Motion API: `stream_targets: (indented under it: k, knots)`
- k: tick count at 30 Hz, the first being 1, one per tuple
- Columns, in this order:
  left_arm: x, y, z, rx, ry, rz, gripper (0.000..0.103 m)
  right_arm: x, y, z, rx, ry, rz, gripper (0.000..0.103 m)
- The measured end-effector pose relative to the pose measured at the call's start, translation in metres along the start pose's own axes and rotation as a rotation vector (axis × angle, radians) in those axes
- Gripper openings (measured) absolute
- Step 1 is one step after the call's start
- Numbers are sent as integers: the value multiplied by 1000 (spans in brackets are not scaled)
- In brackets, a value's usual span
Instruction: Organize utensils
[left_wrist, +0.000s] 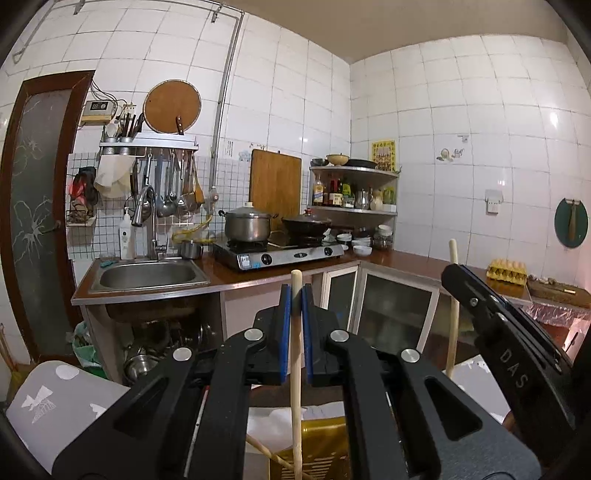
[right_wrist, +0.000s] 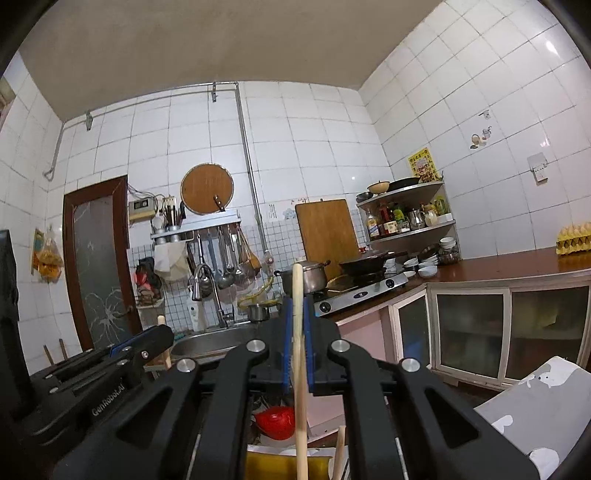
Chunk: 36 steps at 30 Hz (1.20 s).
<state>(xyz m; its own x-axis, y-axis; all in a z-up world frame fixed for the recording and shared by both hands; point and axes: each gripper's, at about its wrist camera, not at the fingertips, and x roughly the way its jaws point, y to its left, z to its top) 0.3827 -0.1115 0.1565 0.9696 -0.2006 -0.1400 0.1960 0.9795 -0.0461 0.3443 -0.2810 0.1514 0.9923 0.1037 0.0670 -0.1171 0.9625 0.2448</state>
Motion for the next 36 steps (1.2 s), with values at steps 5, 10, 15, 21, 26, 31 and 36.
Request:
stream_targets:
  k: [5,10,15,21,26,31,36]
  knots:
    - [1,1,-6,8,18,22,5,3,-4,-10,4,25,-11,6]
    - [-1,3,-11,11,57,37,5,5,-5,-19,-5,83,-17,7]
    - [-16,13,-6,2,104,58,41,4,-6,-18,-21,218,-26,48]
    - [-76,28,16,32,65,121,84,-42,-8,-5,-74,261,-55,57]
    - [-145,39,36,21,34,150,98,-100,-3,18,-90,292,-88,63]
    - [-215,39,38,37,13,148,98,-164,12,27,-117,318,-107,75]
    - [-273,40,11,26,46,113,98,-230,25,22,-89,332,-112,87]
